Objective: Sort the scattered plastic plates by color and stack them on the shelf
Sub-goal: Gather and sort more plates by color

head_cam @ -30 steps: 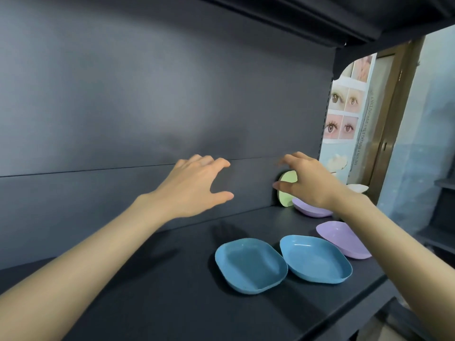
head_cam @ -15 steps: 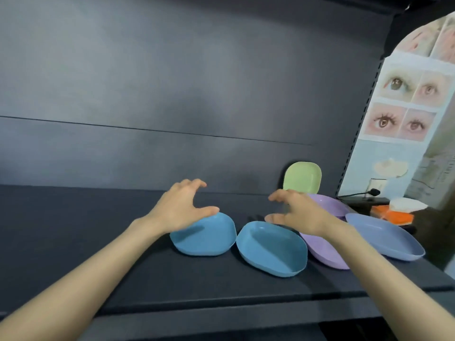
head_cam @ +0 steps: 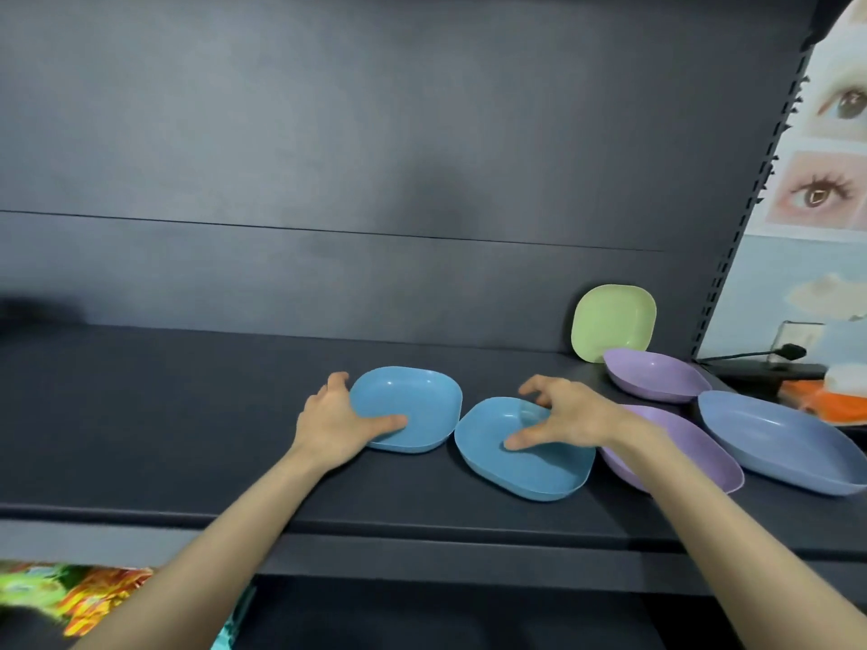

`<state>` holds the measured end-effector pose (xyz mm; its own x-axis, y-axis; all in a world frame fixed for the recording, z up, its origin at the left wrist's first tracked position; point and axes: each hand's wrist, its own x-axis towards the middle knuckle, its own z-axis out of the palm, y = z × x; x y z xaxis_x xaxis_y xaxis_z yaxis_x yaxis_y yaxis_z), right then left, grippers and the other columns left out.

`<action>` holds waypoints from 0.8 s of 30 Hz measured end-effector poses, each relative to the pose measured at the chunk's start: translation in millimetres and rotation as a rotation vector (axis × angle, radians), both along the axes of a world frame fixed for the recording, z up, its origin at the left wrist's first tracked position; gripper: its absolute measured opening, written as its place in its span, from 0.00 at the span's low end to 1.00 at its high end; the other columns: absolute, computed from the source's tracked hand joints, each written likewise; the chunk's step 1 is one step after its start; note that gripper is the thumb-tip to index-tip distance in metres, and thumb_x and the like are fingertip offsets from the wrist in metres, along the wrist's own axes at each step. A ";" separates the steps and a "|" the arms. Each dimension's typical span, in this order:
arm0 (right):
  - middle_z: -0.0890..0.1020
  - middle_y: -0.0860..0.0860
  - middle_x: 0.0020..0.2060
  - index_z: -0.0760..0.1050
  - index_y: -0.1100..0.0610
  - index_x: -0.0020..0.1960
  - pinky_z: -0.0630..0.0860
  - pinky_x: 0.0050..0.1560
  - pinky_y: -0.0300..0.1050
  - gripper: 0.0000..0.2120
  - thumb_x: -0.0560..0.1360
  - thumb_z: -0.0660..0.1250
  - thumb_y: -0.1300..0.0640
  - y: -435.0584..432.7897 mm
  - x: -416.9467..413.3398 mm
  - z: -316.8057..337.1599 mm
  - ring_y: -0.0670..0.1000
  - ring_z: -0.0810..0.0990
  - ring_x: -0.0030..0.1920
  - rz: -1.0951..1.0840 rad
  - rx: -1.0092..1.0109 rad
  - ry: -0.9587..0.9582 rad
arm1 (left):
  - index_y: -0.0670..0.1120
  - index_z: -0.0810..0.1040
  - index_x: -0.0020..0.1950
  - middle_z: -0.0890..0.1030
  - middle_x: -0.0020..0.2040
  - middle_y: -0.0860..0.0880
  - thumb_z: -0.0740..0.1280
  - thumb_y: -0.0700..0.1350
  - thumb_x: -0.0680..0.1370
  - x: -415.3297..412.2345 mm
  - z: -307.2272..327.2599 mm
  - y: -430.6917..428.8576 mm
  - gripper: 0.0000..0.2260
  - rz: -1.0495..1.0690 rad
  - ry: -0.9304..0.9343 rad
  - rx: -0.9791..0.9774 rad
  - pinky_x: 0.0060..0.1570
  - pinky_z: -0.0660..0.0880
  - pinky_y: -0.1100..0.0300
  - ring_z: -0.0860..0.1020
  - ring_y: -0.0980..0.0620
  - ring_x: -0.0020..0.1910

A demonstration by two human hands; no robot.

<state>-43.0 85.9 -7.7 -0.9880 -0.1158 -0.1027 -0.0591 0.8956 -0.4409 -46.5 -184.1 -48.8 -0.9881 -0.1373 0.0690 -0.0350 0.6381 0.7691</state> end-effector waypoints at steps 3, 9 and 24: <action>0.74 0.48 0.55 0.67 0.52 0.67 0.70 0.53 0.40 0.37 0.63 0.78 0.45 1.0 -4.6 -2.8 0.49 0.73 0.54 0.014 -0.013 -0.004 | 0.42 0.58 0.74 0.72 0.67 0.48 0.77 0.54 0.64 0.6 -1.4 1.3 0.46 0.025 0.019 0.009 0.61 0.69 0.53 0.70 0.45 0.66; 0.83 0.49 0.45 0.77 0.56 0.51 0.78 0.49 0.47 0.21 0.62 0.80 0.52 3.6 -3.1 1.9 0.51 0.82 0.46 0.014 -0.196 0.077 | 0.45 0.74 0.56 0.80 0.48 0.50 0.78 0.50 0.60 4.0 1.1 -3.0 0.28 0.070 0.080 0.178 0.48 0.75 0.53 0.78 0.46 0.51; 0.83 0.47 0.43 0.77 0.50 0.47 0.79 0.49 0.51 0.12 0.67 0.76 0.56 -68.3 7.2 9.8 0.52 0.82 0.46 -0.154 -0.988 0.498 | 0.44 0.73 0.51 0.78 0.43 0.50 0.70 0.44 0.75 49.6 11.5 -25.6 0.09 0.311 0.543 0.487 0.20 0.72 0.66 0.77 0.46 0.35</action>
